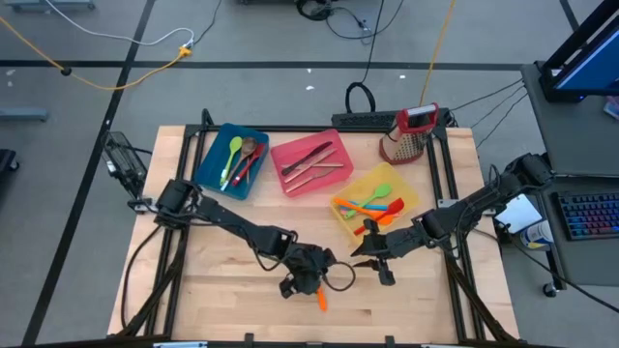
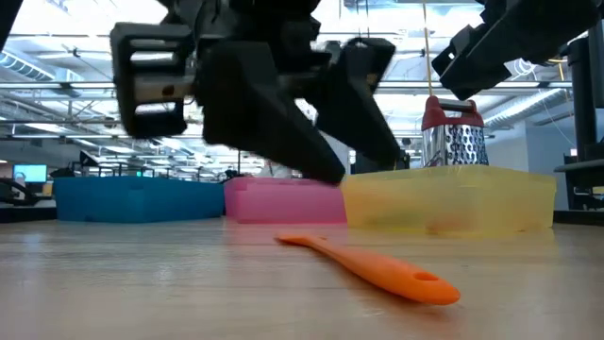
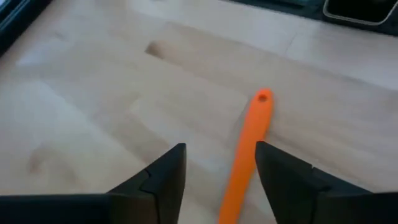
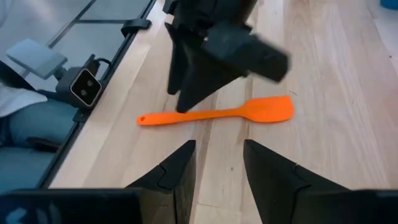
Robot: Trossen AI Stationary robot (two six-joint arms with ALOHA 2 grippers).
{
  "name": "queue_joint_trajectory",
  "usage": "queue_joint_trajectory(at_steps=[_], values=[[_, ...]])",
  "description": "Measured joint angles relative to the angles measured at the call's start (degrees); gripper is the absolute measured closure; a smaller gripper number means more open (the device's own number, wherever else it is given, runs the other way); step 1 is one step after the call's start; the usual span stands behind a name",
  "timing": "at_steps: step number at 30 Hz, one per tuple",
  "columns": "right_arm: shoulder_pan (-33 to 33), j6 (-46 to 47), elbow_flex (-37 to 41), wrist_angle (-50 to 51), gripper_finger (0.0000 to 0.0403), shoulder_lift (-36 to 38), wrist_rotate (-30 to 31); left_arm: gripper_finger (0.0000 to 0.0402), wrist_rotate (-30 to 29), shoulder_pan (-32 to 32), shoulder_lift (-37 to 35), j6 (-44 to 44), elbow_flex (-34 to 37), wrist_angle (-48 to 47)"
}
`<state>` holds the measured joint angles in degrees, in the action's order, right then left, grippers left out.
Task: Pick & Place Kitchen Items
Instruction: Put the orange spatula into the yellow bin
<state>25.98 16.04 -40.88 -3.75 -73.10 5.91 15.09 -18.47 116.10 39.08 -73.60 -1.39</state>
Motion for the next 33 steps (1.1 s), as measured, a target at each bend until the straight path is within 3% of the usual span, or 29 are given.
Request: queue_joint_trajectory(at_steps=[13, 17, 25, 33], values=[[0.00, -0.71, 0.00, 0.07, 0.0275, 0.02, 0.02, 0.0203, 8.23, 1.37, 8.52, -3.06, -0.30, 5.18], [0.00, -0.59, 0.00, 0.09, 0.0275, 0.02, 0.02, 0.0236, 9.42, 2.21, 10.82, -2.37, -0.41, 4.32], [0.00, -0.29, 0.00, 0.06, 0.0275, 0.02, 0.02, 0.0352, 12.55, 4.64, 11.69, -3.10, -0.37, 4.07], [0.30, 1.36, 0.00, -0.50, 0.0275, -0.56, 0.00, 0.0352, 12.19, 5.57, 11.81, -8.95, -0.04, 10.21]])
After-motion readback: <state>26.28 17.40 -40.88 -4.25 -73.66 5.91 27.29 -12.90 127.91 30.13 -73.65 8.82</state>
